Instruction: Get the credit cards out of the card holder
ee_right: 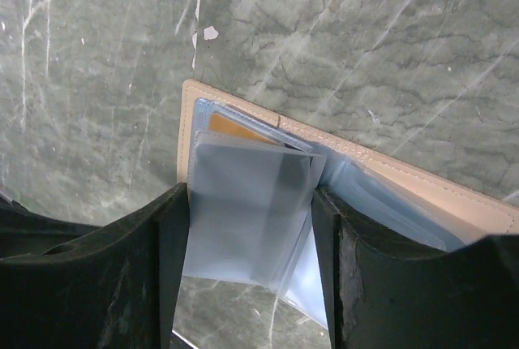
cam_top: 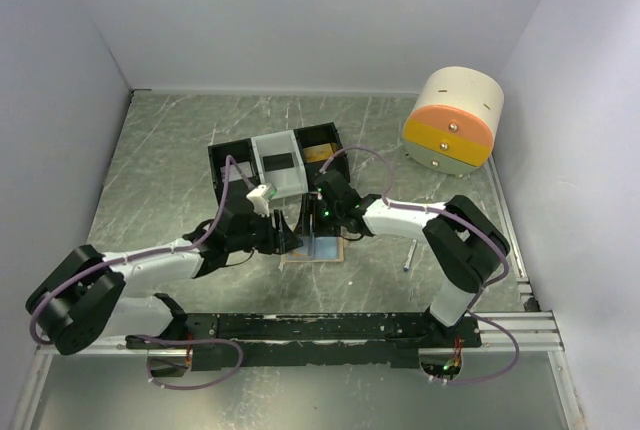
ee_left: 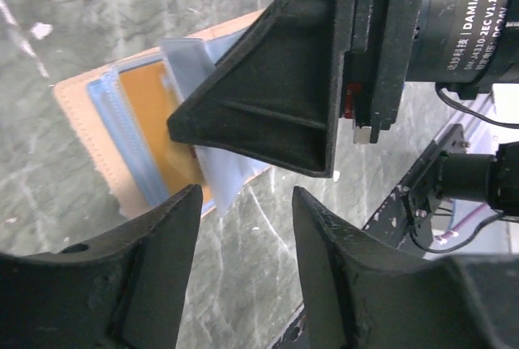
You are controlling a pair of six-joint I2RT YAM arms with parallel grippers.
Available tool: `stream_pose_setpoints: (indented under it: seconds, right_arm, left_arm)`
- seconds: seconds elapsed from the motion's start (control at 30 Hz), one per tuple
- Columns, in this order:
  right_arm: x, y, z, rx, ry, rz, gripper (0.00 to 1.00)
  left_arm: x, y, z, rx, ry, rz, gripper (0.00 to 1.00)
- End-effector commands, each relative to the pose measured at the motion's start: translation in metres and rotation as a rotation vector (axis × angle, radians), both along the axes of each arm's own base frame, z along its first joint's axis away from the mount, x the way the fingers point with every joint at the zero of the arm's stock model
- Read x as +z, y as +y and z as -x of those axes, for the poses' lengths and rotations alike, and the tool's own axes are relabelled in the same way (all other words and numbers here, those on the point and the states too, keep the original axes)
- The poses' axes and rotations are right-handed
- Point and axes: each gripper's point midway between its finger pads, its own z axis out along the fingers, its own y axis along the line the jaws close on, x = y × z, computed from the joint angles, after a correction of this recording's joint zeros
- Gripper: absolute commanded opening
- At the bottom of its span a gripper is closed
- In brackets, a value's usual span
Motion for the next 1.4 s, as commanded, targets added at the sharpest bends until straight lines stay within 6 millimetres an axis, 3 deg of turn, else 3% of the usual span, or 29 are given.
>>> stream_pose_setpoints:
  seconds: [0.0, 0.17, 0.33, 0.4, 0.53, 0.7, 1.03, 1.37]
  right_arm:
    - [-0.012, -0.012, 0.014, 0.002, 0.055, 0.025, 0.57]
    - [-0.012, -0.013, 0.014, -0.002, 0.056, 0.021, 0.57]
    - [-0.010, -0.012, 0.014, 0.000, 0.061, 0.005, 0.56]
    - [-0.010, -0.012, 0.013, -0.002, 0.061, 0.002, 0.56]
    - [-0.010, -0.011, 0.012, -0.003, 0.062, 0.002, 0.56]
    - [-0.011, -0.013, 0.013, -0.007, 0.066, 0.007, 0.55]
    - [-0.012, -0.015, 0.015, -0.013, 0.075, -0.002, 0.55]
    - [-0.001, -0.011, 0.014, 0.014, 0.066, -0.025, 0.55]
  left_arm:
    - [0.014, -0.021, 0.003, -0.095, -0.028, 0.120, 0.57]
    - [0.006, -0.029, 0.001, -0.100, 0.007, 0.136, 0.45]
    - [-0.002, -0.025, -0.002, -0.076, 0.013, 0.104, 0.38]
    - [-0.004, -0.019, -0.004, -0.049, 0.012, 0.077, 0.41]
    - [-0.002, -0.007, -0.009, 0.013, -0.016, 0.030, 0.58]
    - [-0.015, 0.006, -0.009, 0.046, 0.000, -0.043, 0.64]
    - [-0.011, -0.019, -0.003, -0.039, 0.008, 0.066, 0.58]
    - [-0.008, -0.034, -0.001, -0.110, 0.012, 0.099, 0.39]
